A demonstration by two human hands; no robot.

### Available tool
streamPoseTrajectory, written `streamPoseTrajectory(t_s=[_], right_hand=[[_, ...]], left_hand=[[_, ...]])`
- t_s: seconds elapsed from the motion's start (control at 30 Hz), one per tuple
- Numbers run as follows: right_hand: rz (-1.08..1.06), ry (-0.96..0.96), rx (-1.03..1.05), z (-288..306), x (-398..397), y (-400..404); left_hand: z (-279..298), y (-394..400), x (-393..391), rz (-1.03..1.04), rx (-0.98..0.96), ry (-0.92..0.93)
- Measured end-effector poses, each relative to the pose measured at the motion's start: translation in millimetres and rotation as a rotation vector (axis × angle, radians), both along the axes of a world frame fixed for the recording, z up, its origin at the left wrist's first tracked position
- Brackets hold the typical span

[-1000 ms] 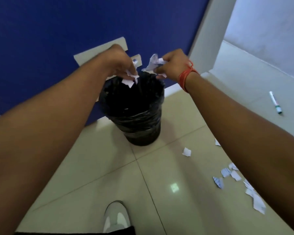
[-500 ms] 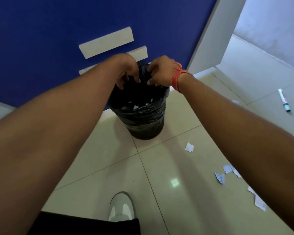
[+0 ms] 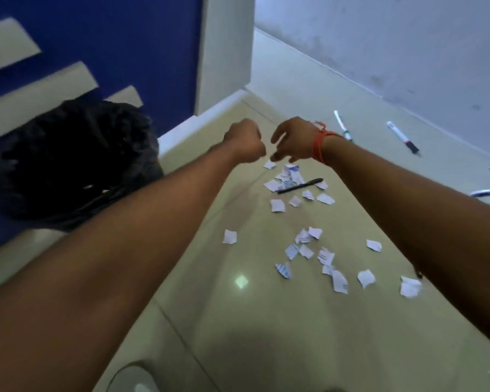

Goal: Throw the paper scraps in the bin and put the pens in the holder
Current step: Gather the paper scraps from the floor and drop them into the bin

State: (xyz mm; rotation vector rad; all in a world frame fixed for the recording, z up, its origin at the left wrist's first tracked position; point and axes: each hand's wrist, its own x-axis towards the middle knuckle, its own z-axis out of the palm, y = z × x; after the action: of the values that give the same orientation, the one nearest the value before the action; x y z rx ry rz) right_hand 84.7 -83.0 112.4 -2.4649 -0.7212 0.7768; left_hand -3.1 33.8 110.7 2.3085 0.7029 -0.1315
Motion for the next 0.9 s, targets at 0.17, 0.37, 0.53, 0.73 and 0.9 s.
streamPoseTrajectory(t_s=[0.17,0.37,0.53,0.73,0.9], right_hand=[[-0.052,-0.048,-0.184,-46,34,-63],[0.071,-0.202,-0.248,-127,47,-86],[0.265,-0.490,-0.300,-174,46,-86],[0.356,-0.652,-0.235,-185,58,-96],[0.259,-0.592,-0.049,-174,71,-117]], left_hand=[[-66,-17,26,-0.193,-0.070,0.207],[-122,-12,48,-0.233,0.001,0.183],[-152,-13,61,-0.190,0.011,0.066],[-160,-17,77,-0.148,-0.010,0.037],[-166,-15,94,-0.129,0.017,0.013]])
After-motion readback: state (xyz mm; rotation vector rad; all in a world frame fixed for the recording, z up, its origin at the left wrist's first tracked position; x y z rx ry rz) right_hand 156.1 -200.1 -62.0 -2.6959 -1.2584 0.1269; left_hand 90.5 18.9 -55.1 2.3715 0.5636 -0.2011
